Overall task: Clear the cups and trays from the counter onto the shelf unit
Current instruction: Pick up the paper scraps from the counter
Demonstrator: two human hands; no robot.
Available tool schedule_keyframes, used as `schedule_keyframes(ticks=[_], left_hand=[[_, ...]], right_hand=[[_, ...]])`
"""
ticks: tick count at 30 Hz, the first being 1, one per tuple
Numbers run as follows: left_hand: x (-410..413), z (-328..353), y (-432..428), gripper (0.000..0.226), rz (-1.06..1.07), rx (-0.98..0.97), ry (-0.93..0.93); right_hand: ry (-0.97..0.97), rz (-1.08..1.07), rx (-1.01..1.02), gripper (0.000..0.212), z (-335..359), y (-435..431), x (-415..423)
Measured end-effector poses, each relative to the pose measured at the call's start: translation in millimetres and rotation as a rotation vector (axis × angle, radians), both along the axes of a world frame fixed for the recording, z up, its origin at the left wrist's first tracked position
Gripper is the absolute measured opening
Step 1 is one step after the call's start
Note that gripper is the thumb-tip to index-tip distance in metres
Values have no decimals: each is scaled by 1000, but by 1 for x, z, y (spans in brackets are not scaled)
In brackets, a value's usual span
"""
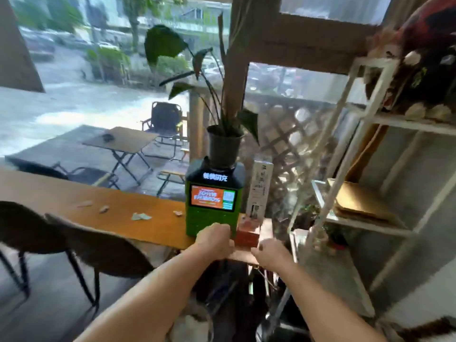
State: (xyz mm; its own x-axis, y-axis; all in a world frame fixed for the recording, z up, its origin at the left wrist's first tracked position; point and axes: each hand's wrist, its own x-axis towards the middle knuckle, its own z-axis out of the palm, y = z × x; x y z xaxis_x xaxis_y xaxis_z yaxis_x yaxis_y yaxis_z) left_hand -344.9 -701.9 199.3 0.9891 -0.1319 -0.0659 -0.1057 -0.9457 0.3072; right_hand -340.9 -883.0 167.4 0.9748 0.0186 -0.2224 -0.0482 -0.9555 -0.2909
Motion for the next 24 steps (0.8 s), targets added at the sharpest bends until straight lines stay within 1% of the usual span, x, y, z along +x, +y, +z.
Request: schedule_keyframes(ticks=[2, 5, 9, 11, 13, 17, 19, 24], left_hand=[[-20, 1, 55, 31, 72, 1, 38], [-44, 0, 122, 29, 168, -18, 46], [-75, -5, 191, 34, 292, 8, 82], [-84, -9, 218, 28, 346, 10, 93], [-88, -14, 241, 18, 411, 0, 104], [-83, -26, 277, 20, 495, 12, 123], [-71, -31, 290, 18, 495, 11, 135], [-13, -40, 315, 18, 430, 30, 157]], right_hand=[[28, 104, 24, 40, 1, 62, -13], [51, 245, 50, 36, 9, 139, -27], [87, 361, 30, 35, 12, 214, -34], [101, 397, 19, 30, 13, 243, -32], [124, 422, 29, 25, 9, 267, -29], [175, 464, 19, 21, -4, 298, -16], [196, 468, 3, 20, -11, 310, -2], [222, 414, 2, 27, -21, 331, 55]])
